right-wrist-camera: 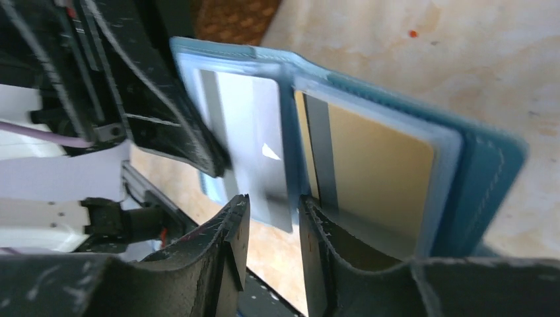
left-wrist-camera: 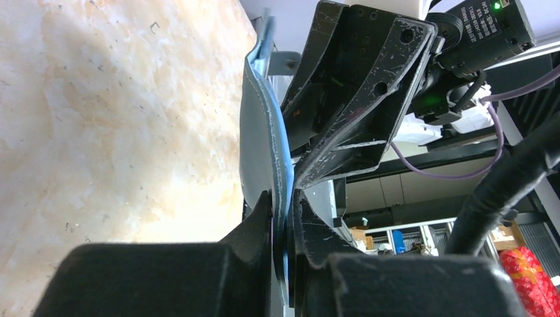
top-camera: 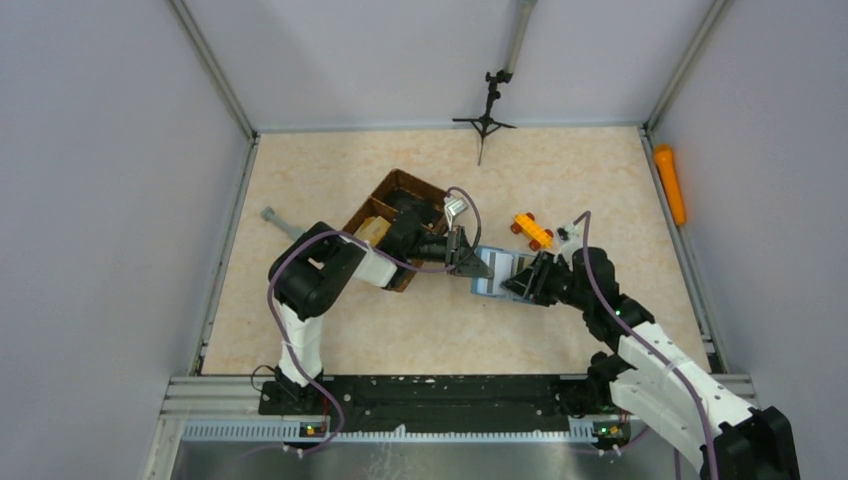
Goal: Take the credit cards out of the card holder
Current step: Remove the credit card from the card holder.
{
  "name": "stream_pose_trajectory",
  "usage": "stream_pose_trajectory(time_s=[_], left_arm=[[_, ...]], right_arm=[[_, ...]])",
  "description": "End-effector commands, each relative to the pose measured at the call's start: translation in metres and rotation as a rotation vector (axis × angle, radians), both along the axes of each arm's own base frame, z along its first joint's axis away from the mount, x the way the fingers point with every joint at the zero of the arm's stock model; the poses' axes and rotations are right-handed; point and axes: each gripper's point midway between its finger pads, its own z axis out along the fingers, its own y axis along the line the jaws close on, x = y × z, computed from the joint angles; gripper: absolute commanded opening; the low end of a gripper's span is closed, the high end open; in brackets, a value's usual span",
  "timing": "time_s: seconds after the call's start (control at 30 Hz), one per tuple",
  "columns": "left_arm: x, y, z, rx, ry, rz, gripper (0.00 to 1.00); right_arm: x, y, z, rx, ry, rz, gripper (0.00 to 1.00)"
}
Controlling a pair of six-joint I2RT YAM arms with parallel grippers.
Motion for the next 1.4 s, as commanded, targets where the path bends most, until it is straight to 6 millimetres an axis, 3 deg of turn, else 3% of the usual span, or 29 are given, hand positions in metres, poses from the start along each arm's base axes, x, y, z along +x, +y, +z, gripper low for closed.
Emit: stream_pose_trajectory(time_s=[0.0, 0.13, 0.27, 0.6, 0.93, 1.03, 1.1, 1.37], left_arm=[[-0.009, 0.001, 0.019, -0.076, -0.072, -0.049, 0.0], [-0.011, 0.001, 0.023, -0.097, -0.069, -0.061, 0.0], [-0.011, 0.002, 0.025, -0.105, -0.072, -0.062, 0.0], [-0.011, 0.002, 0.024, -0.113, -0.06, -0.066, 0.0], [-0.012, 0.003, 0.027, -0.13, -0.054, -0.073, 0.0], [-0.011, 0.004, 0.029, -0.139, -0.05, -0.07, 0.18], [-0.011, 0.004, 0.03, -0.145, -0.049, -0.068, 0.22], [-0.01, 0.006, 0.032, -0.156, -0.054, -0.063, 0.21]], right_arm=[[0.005, 0.012, 0.036, 0.146, -0.119, 0.025, 0.34], [0.003, 0.015, 0.048, 0.202, -0.149, 0.032, 0.31], [0.002, 0.013, 0.053, 0.214, -0.166, 0.022, 0.2], [-0.004, 0.009, 0.076, 0.284, -0.275, 0.01, 0.18], [-0.001, 0.005, 0.076, 0.268, -0.267, -0.016, 0.0], [0.0, 0.0, 0.074, 0.244, -0.266, -0.048, 0.0], [0.0, -0.003, 0.072, 0.234, -0.267, -0.06, 0.0], [-0.002, -0.004, 0.068, 0.228, -0.26, -0.062, 0.0]])
